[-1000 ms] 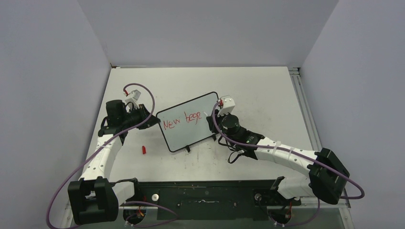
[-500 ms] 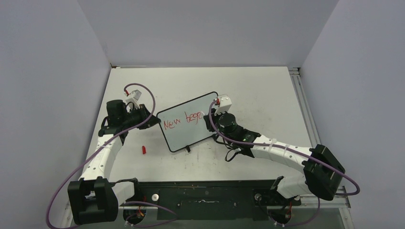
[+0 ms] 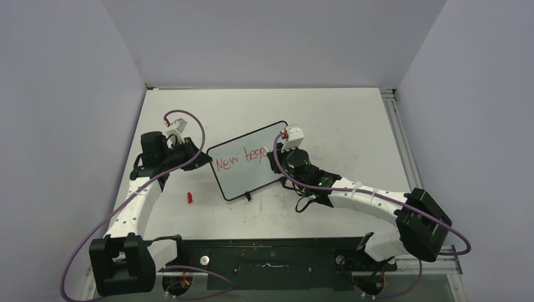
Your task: Write a sentence on the whiteboard
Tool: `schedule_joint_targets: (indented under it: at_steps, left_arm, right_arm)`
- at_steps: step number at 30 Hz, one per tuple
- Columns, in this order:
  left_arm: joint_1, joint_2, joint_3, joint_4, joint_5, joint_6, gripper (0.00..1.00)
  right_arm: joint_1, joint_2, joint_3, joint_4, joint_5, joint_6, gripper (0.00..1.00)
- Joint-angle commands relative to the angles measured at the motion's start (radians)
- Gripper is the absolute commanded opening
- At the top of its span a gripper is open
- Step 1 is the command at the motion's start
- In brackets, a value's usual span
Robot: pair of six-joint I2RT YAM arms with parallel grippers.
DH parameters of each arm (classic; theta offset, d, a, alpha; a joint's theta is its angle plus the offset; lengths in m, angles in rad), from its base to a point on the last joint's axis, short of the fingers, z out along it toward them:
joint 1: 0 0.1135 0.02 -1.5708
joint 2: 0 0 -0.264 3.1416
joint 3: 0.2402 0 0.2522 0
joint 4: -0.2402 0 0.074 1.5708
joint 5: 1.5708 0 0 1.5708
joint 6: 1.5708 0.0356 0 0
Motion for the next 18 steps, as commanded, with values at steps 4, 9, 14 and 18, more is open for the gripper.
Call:
schedule_joint_targets:
  at_steps: [4, 9, 14, 18]
  left_arm:
    - [-0.008, -0.016, 0.017, 0.011, 0.004, 0.004, 0.08]
    - [-0.008, -0.017, 0.016, 0.01, 0.003, 0.004, 0.08]
    - [-0.008, -0.019, 0.017, 0.01, 0.004, 0.004, 0.08]
    - [-0.008, -0.019, 0.016, 0.011, 0.004, 0.004, 0.08]
  right_arm:
    - [-0.007, 0.014, 0.048, 0.056, 0.01, 0.007, 0.05]
    - [-0.007, 0.017, 0.05, 0.06, 0.015, 0.005, 0.05]
    - [-0.007, 0.022, 0.051, 0.061, 0.02, 0.003, 0.05]
    - [-0.007, 0.031, 0.053, 0.064, 0.023, 0.003, 0.05]
